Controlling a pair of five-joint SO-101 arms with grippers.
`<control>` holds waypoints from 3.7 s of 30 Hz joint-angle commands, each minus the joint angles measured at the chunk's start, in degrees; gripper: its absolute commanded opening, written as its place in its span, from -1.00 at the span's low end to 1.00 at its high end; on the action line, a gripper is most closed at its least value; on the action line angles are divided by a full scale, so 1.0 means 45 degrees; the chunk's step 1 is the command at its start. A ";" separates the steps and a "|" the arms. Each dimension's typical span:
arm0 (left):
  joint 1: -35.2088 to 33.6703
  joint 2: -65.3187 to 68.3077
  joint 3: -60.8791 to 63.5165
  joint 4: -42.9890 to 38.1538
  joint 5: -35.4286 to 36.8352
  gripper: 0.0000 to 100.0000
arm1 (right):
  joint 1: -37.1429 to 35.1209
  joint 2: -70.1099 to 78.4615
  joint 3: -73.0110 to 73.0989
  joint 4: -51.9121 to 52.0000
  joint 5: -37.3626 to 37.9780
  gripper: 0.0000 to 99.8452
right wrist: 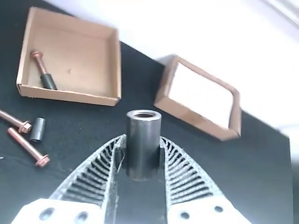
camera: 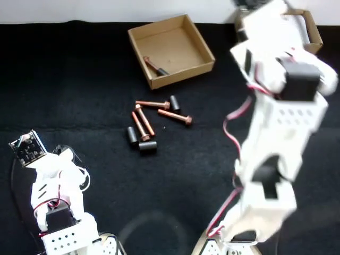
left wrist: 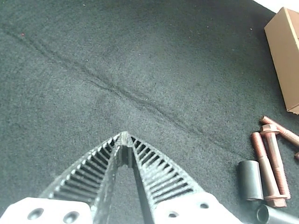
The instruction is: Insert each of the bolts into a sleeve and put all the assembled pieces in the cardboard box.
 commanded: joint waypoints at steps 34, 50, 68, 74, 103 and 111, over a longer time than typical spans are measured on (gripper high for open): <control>0.1026 0.5910 -0.7043 0.4864 -0.4728 -0.98 | 1.1692 -2.3453 3.1834 -1.3372 0.0762 -0.99; 0.6379 2.1538 -2.1499 1.2210 -0.2598 -0.98 | 1.0403 -2.4352 3.3377 -1.3431 -0.6564 -0.99; 1.0227 2.8689 -2.8454 1.2269 -1.4691 -0.97 | 1.0422 -2.4352 3.4295 -1.3451 -0.6857 -0.99; 1.1106 3.0838 -3.1111 1.1995 -1.5043 -0.97 | 1.0364 -2.4352 3.4315 -1.3451 -0.6857 -0.99; 1.1223 3.7011 -3.8222 1.0921 -1.6938 -0.68 | 1.0032 -2.4352 3.5136 -1.4720 -0.6799 -0.98; 1.1165 3.6757 -3.8593 1.0823 -1.7875 -0.68 | 0.9993 -2.4371 3.5761 -1.5795 -0.6212 -0.98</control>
